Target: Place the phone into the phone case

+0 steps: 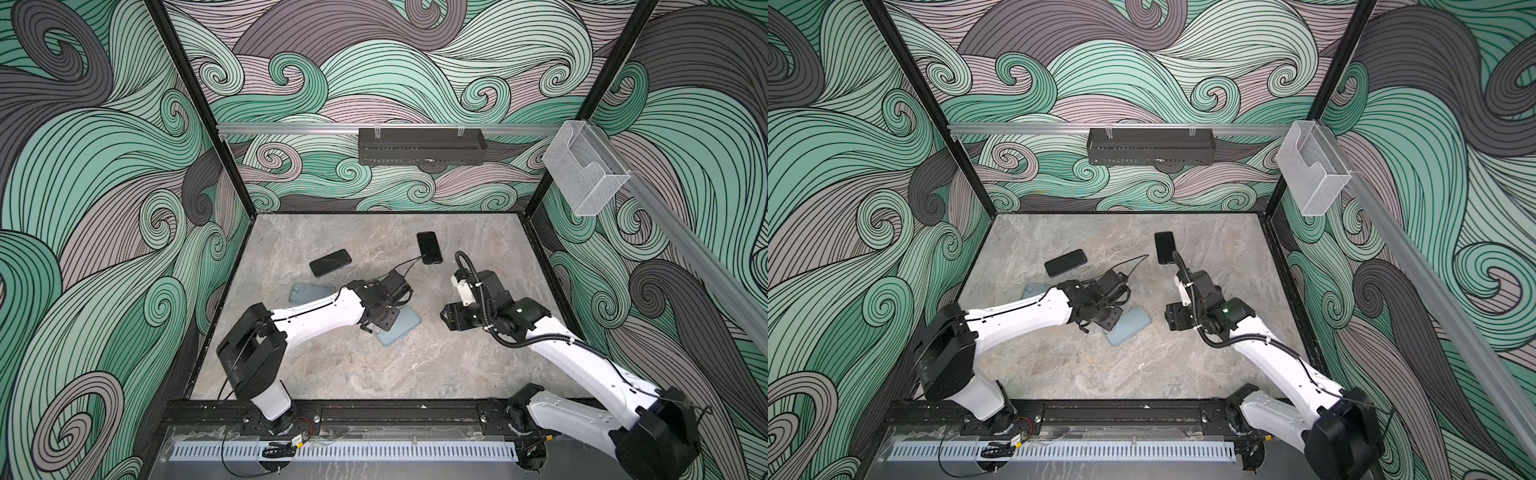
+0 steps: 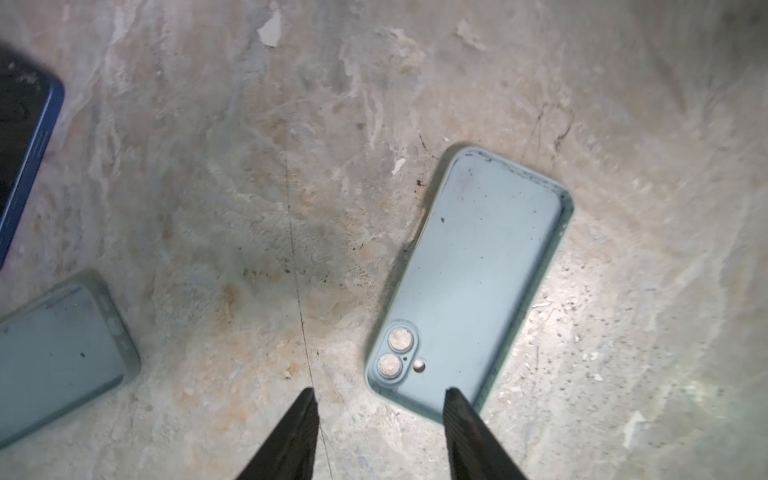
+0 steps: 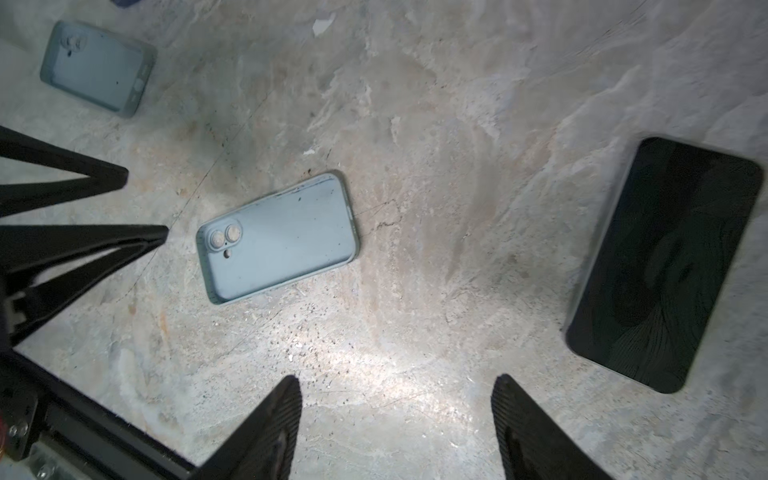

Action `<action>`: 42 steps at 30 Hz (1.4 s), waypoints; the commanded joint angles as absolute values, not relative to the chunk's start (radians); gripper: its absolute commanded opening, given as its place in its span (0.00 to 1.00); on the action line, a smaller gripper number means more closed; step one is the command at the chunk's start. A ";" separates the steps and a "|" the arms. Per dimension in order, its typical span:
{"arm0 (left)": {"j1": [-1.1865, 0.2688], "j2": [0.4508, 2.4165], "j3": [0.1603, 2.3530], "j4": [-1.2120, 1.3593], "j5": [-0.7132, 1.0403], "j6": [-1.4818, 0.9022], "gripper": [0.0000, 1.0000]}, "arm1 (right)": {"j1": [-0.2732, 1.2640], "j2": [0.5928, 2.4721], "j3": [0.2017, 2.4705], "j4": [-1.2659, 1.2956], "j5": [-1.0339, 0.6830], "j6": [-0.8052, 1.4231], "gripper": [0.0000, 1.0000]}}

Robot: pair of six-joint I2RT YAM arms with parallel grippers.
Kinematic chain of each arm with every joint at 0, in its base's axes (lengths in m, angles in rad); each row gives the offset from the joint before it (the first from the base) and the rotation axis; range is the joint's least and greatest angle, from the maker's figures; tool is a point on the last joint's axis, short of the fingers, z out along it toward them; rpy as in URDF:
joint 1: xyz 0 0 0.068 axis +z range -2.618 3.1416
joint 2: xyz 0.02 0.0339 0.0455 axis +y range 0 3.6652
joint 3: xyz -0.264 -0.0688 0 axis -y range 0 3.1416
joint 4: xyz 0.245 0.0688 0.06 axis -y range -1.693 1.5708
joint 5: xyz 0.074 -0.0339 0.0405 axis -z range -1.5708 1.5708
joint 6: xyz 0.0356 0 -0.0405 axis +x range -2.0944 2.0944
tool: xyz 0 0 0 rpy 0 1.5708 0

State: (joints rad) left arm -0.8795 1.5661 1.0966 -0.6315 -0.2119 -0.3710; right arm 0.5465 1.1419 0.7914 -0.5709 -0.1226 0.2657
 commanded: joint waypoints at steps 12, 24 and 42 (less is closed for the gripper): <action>-0.880 1.404 0.726 -0.314 -0.092 -1.040 0.59 | 0.534 1.605 1.000 -0.427 -0.321 0.192 0.62; -0.879 1.505 0.688 -0.164 -0.087 -1.078 0.44 | 0.534 1.775 1.052 -0.425 -0.366 0.196 0.57; -0.808 1.529 0.666 -0.094 -0.084 -1.058 0.23 | 0.555 1.772 0.966 -0.422 -0.456 0.227 0.51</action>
State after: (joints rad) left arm -0.8352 1.5291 0.6651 -0.0921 -0.0868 -1.0855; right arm 0.5419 1.7836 1.0023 -0.3923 -0.4221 0.2180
